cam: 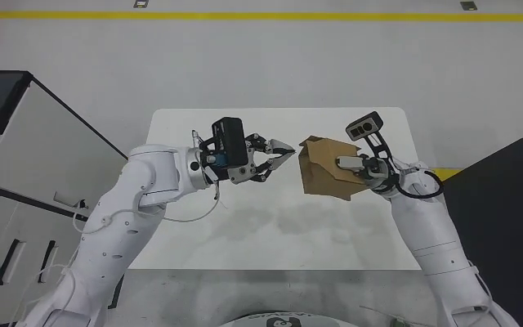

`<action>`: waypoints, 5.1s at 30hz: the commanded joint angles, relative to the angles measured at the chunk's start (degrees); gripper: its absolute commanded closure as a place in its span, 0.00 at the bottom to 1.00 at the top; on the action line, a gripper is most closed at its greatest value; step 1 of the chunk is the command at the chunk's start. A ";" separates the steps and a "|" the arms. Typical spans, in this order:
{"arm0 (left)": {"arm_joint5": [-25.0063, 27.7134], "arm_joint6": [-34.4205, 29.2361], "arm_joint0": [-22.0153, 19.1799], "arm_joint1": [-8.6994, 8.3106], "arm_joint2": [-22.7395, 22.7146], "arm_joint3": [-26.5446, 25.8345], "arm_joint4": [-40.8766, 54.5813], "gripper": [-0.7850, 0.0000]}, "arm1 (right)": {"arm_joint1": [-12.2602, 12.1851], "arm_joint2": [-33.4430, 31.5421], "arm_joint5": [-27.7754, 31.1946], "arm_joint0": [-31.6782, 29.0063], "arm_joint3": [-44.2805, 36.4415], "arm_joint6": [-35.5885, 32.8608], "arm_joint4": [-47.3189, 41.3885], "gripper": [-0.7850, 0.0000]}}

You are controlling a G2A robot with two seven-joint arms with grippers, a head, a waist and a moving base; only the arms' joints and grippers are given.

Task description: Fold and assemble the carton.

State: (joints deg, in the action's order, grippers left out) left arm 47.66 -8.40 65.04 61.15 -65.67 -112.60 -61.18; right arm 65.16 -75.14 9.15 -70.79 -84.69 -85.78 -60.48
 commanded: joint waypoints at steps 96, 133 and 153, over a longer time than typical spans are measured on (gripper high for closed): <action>0.88 8.44 -1.06 1.49 4.52 1.90 -4.92 1.00 | 0.69 2.77 -1.45 0.64 -2.03 -1.48 2.65 1.00; 0.52 8.46 -2.94 2.46 7.66 3.06 -4.67 1.00 | 0.99 3.46 -1.70 0.99 -2.12 -2.22 1.91 1.00; 2.59 2.73 -0.77 1.02 0.20 0.80 -4.44 0.00 | -0.54 -1.59 -1.66 -0.88 -2.27 -2.22 3.80 1.00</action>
State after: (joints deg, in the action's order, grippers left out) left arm 49.78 -4.15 63.99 62.35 -64.86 -111.71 -66.16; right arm 64.73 -76.47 7.49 -71.72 -86.93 -88.00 -56.90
